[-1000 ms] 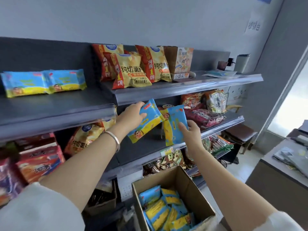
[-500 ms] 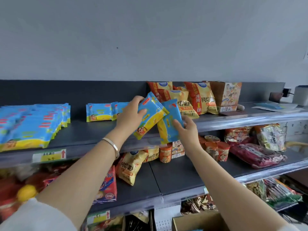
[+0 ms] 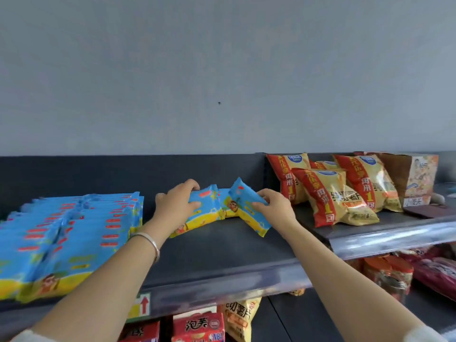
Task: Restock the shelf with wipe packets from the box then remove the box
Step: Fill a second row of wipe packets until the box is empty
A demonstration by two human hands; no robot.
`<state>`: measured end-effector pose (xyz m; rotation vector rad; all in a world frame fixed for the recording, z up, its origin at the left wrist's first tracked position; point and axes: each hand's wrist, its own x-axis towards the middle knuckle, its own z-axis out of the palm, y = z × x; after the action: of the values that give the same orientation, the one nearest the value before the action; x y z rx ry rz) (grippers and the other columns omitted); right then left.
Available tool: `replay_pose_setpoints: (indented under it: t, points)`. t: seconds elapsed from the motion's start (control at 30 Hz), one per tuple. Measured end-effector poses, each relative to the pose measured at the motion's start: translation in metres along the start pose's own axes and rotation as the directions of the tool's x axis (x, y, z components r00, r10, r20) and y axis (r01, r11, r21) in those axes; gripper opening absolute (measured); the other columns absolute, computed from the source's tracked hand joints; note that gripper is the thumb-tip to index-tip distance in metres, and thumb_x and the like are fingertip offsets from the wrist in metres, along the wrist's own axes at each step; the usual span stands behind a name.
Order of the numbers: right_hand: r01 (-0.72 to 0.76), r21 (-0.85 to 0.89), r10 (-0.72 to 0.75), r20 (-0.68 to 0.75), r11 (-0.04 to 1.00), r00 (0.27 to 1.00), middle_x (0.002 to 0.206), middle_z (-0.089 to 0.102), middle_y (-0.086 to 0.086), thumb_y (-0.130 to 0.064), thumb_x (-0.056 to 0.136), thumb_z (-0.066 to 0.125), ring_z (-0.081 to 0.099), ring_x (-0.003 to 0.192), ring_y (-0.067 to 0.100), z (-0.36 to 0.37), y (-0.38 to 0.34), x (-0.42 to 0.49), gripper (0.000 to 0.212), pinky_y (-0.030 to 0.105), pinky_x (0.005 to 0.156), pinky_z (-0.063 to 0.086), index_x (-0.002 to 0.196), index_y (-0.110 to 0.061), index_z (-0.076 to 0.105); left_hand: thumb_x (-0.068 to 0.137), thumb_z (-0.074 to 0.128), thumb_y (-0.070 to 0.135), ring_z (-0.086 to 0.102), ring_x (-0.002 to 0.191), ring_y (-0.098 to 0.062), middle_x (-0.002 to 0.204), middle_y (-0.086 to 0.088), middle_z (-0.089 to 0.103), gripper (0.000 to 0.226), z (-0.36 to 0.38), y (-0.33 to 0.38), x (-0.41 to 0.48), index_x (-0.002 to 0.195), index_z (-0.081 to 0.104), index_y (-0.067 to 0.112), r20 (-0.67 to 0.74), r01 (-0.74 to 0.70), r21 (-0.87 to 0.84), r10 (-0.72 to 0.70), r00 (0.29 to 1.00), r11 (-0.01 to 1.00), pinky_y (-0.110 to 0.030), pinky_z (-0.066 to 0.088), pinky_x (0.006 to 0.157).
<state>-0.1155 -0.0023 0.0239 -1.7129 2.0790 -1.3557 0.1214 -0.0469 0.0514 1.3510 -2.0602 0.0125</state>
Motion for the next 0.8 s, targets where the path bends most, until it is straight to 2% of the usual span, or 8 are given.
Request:
replay_pose_setpoints:
  t: [0.1,0.17,0.33,0.47,0.57,0.67,0.8]
  points:
    - [-0.014,-0.198,0.021,0.032,0.98,0.999,0.112,0.065,-0.007,-0.04,0.085,0.063,0.06,0.104,0.018,0.023,-0.001,0.012,0.033,0.037,0.086,0.047,0.117,-0.033,0.059,0.092,0.054,0.03,0.053,0.101,-0.016,0.117,0.009,0.055,0.021,0.017,-0.012,0.01,0.111,0.047,0.028,0.078,-0.051,0.121,0.042,0.996,0.991,-0.037,0.028,0.092]
    - [-0.014,-0.248,0.021,0.025,0.969,0.999,0.119,0.063,-0.007,-0.039,0.087,0.062,0.057,0.111,0.017,0.033,-0.007,0.02,0.036,0.037,0.09,0.041,0.121,-0.033,0.057,0.093,0.053,0.029,0.052,0.096,-0.017,0.114,0.009,0.056,0.018,0.027,-0.018,0.016,0.11,0.047,0.028,0.095,-0.08,0.163,0.065,0.993,0.983,-0.038,0.029,0.093]
    - [0.075,-0.38,-0.032,0.118,0.922,0.993,0.121,0.06,-0.008,-0.039,0.089,0.059,0.056,0.109,0.017,0.039,-0.011,0.046,0.033,0.038,0.094,0.03,0.121,-0.033,0.055,0.092,0.051,0.027,0.046,0.107,-0.019,0.113,0.007,0.058,0.015,0.049,-0.032,0.033,0.107,0.047,0.029,0.126,-0.102,0.254,0.072,0.989,0.962,-0.039,0.03,0.09]
    - [0.141,-0.455,-0.021,0.26,0.879,0.966,0.124,0.058,-0.008,-0.04,0.088,0.061,0.051,0.116,0.018,0.037,-0.002,0.072,0.032,0.046,0.103,0.025,0.119,-0.035,0.055,0.092,0.053,0.027,0.045,0.107,-0.019,0.114,0.007,0.058,0.017,0.059,-0.032,0.051,0.108,0.047,0.028,0.119,-0.106,0.277,0.076,0.99,0.955,-0.038,0.029,0.089]
    - [0.187,-0.53,-0.027,0.294,0.827,0.955,0.126,0.057,-0.007,-0.04,0.091,0.058,0.047,0.121,0.021,0.037,0.004,0.087,0.034,0.054,0.109,0.018,0.124,-0.036,0.052,0.091,0.054,0.027,0.046,0.108,-0.019,0.117,0.005,0.056,0.022,0.067,-0.029,0.065,0.112,0.047,0.028,0.122,-0.109,0.267,0.078,0.989,0.958,-0.038,0.03,0.09]
    - [0.24,-0.568,-0.077,0.296,0.787,0.952,0.124,0.053,-0.003,-0.037,0.092,0.057,0.046,0.12,0.023,0.043,0.008,0.1,0.03,0.055,0.109,0.02,0.121,-0.035,0.052,0.091,0.055,0.027,0.046,0.109,-0.019,0.118,0.004,0.053,0.024,0.077,-0.026,0.076,0.114,0.046,0.027,0.134,-0.117,0.264,0.084,0.987,0.957,-0.038,0.031,0.091]
    - [0.23,-0.496,-0.134,0.22,0.837,0.966,0.126,0.044,-0.002,-0.032,0.092,0.057,0.04,0.121,0.024,0.06,0.02,0.11,0.034,0.049,0.104,0.031,0.124,-0.034,0.049,0.092,0.054,0.027,0.038,0.116,-0.02,0.126,0.002,0.042,0.032,0.09,-0.03,0.086,0.123,0.045,0.028,0.096,-0.115,0.315,0.089,0.991,0.942,-0.039,0.031,0.096]
